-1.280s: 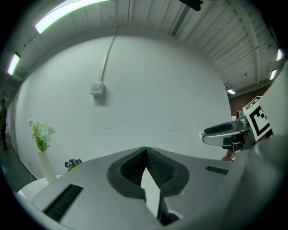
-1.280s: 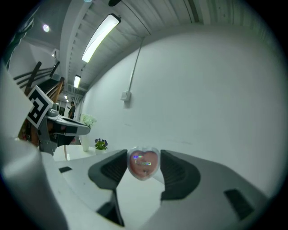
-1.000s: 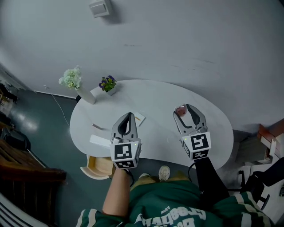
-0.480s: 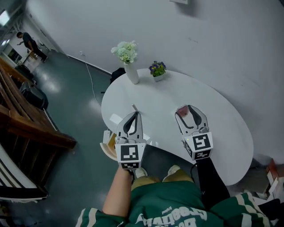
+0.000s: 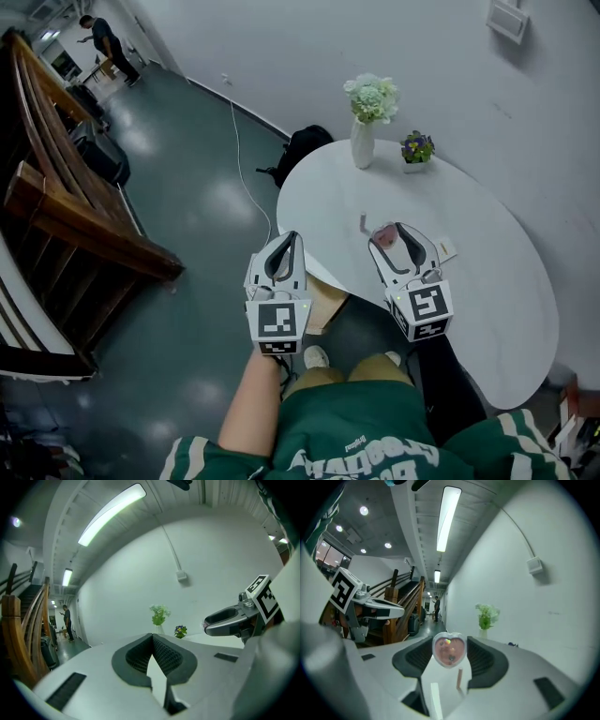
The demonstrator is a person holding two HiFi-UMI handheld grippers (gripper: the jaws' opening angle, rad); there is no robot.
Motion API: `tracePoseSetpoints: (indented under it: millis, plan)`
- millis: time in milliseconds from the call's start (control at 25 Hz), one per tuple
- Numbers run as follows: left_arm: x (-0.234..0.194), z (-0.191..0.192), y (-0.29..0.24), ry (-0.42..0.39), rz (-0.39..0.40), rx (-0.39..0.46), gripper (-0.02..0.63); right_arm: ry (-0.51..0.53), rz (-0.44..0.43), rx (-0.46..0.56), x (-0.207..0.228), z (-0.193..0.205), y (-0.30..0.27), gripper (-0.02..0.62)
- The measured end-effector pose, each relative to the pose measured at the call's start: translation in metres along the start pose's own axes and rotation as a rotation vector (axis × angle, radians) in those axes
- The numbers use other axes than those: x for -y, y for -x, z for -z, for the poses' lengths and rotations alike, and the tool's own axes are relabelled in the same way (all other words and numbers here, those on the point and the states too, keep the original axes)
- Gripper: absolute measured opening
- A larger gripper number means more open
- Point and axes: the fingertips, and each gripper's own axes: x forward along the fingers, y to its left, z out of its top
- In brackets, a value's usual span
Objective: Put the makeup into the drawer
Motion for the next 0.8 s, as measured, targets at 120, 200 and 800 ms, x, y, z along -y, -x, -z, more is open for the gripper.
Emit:
tracePoseSetpoints:
  millis: [120, 200, 800]
  plan:
    - [-0.044, 0.015, 0.014, 0.006, -0.032, -0.008, 0.000, -0.003, -0.045, -0.002, -0.042, -0.007, -0.031, 0.237]
    - [-0.071, 0.027, 0.024, -0.004, -0.052, -0.012, -0.002, 0.001, -0.076, -0.003, -0.071, -0.010, -0.049, 0.236]
    - [-0.153, 0.099, 0.058, 0.027, -0.074, -0.060, -0.002, 0.059, -0.329, -0.275, -0.214, 0.089, -0.129, 0.238]
